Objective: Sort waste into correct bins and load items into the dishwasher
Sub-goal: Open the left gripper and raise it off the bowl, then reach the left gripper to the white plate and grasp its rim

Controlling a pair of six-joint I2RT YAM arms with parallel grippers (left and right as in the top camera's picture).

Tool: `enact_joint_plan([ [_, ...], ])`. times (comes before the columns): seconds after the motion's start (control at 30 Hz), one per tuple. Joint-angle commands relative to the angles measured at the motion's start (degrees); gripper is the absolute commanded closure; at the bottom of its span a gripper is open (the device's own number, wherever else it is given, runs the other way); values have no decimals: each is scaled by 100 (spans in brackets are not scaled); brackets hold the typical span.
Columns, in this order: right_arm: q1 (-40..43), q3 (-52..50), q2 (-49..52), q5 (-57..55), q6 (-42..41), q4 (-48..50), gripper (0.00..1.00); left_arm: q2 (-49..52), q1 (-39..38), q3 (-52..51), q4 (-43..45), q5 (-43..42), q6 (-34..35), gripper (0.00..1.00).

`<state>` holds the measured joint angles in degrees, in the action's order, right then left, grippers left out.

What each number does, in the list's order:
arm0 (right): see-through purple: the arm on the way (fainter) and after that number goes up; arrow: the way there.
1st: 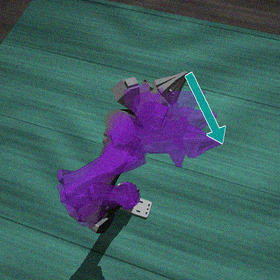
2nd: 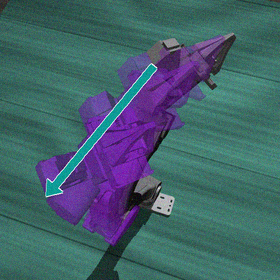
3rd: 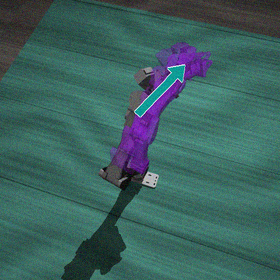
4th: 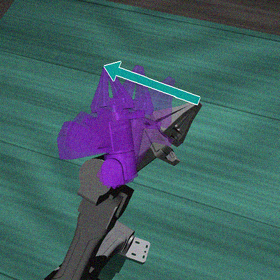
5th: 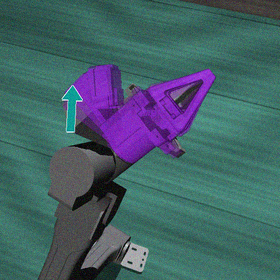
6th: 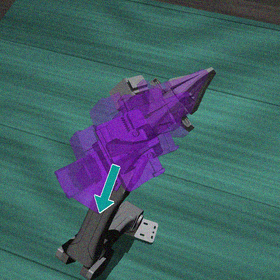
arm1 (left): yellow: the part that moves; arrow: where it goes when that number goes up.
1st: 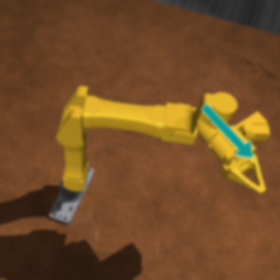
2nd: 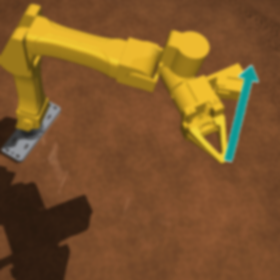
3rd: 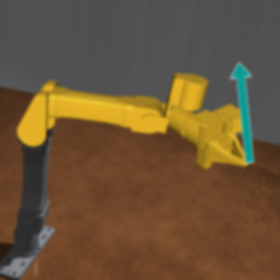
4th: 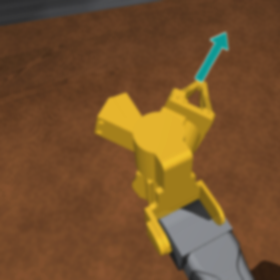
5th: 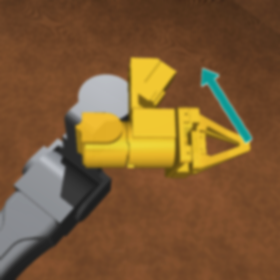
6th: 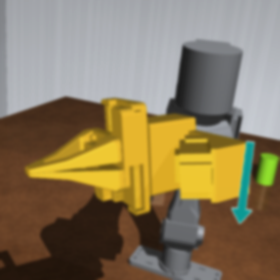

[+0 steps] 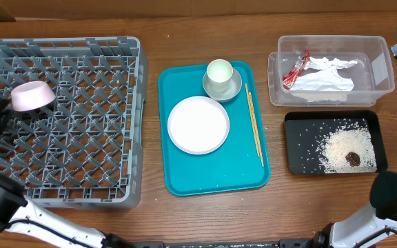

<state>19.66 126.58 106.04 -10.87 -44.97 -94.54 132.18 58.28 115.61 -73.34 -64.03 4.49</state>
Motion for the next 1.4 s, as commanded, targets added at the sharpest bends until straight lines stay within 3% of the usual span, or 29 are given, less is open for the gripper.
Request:
enact_joint_plan([
  [0.0,-4,118,-42,-46,2,22,0,-208,157,87,-208,166,-120,94],
  [0.2,-4,118,-42,-46,4,22,0,-645,-417,87,0,173,-332,96],
  [0.3,-4,118,-42,-44,2,22,0,-960,-844,87,476,774,-205,96],
  [0.47,-4,118,-42,-46,2,22,0,-1268,-1821,87,1130,3945,789,96],
  [0.53,-4,120,-42,-46,2,22,0,-1207,-2199,85,1200,5038,892,96],
  [0.63,-4,118,-42,-46,2,22,0,-992,-2579,85,1241,5829,1051,96],
  [0.8,-4,118,-42,-46,4,22,0,-686,-2791,85,1252,6046,1250,96],
  [1.07,-4,118,-42,-46,2,22,0,-1047,-2557,120,1209,6242,1456,96],
  [1.37,-4,118,-42,-46,4,22,0,-1078,-2319,120,643,6413,1792,96],
])
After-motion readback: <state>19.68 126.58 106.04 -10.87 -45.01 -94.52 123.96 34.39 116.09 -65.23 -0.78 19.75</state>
